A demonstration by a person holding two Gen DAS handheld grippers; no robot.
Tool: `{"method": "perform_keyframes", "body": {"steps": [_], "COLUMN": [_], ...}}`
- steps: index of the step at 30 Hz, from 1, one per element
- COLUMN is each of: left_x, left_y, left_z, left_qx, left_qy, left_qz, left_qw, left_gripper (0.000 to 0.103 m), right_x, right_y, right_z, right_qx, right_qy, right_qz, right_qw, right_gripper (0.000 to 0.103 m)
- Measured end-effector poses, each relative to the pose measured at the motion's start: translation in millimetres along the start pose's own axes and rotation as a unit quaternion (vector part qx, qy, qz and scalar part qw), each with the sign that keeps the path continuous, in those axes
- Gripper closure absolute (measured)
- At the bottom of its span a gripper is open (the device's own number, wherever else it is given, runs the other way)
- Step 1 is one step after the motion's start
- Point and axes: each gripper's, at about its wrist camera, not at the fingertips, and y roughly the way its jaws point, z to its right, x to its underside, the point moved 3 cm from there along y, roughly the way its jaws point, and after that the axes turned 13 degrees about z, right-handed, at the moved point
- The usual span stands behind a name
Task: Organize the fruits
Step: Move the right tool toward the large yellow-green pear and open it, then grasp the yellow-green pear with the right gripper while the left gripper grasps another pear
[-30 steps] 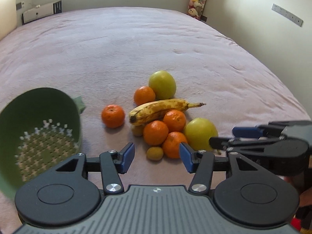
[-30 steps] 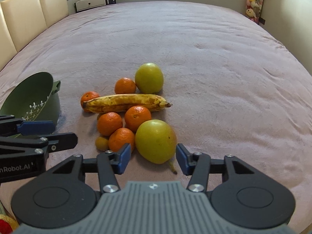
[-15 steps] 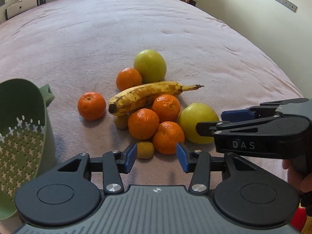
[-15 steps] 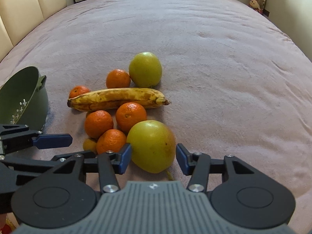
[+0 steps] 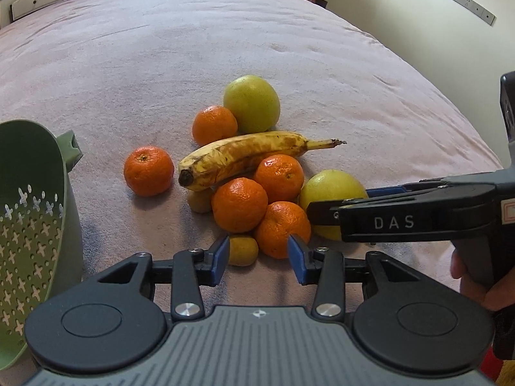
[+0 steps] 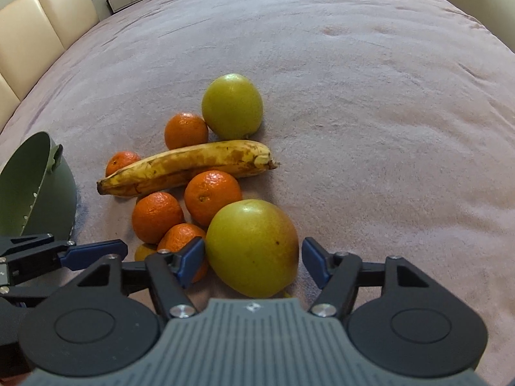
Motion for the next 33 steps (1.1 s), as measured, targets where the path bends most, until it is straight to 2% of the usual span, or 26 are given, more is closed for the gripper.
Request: {"method": "perform_keyframes", "body": {"steps": [6, 12, 14, 17, 21, 27, 33], "left_x": [-9, -36, -48, -70, -100, -119, -122], "left_y": [-7, -15, -11, -1, 20, 66, 111], "left_z": [6, 13, 18, 24, 29, 22, 3], "left_qx": [-0.007, 0.002, -0.007, -0.01, 0.0, -0.013, -0.014], "left_qy": [0.024, 0.052, 0.074, 0.094, 0.077, 0.039, -0.019], "left_qz": [0.018, 0.022, 0.023, 0.027, 0.028, 0.001, -0.048], "left_qw": [0.9995, 0.9984, 0.997, 0.9952, 0.9967, 0.9992, 0.9986], "left_gripper": [0.05, 0.049, 0.049, 0.04, 0.028, 0.026, 0.024], "right_x": [-1, -10, -13, -20, -29, -43, -51], "right_y": [-7, -17, -19, -22, -23, -17, -10], "right_z": [1, 17, 24, 30, 36, 48, 54], "right_qx": [0.007, 0.043, 0.052, 0.062, 0.067, 0.093, 0.097], "right_qy": [-0.001, 0.017, 0.028, 0.032, 0.038, 0.055, 0.071], "right_qz": [0.002, 0.014, 0.021, 0.034, 0.052, 0.071, 0.077], "right_qw": [1.0, 0.999, 0.998, 0.997, 0.996, 0.992, 0.99], "right_gripper": [0.042, 0.042, 0.042, 0.042, 0.042, 0.042, 0.042]}}
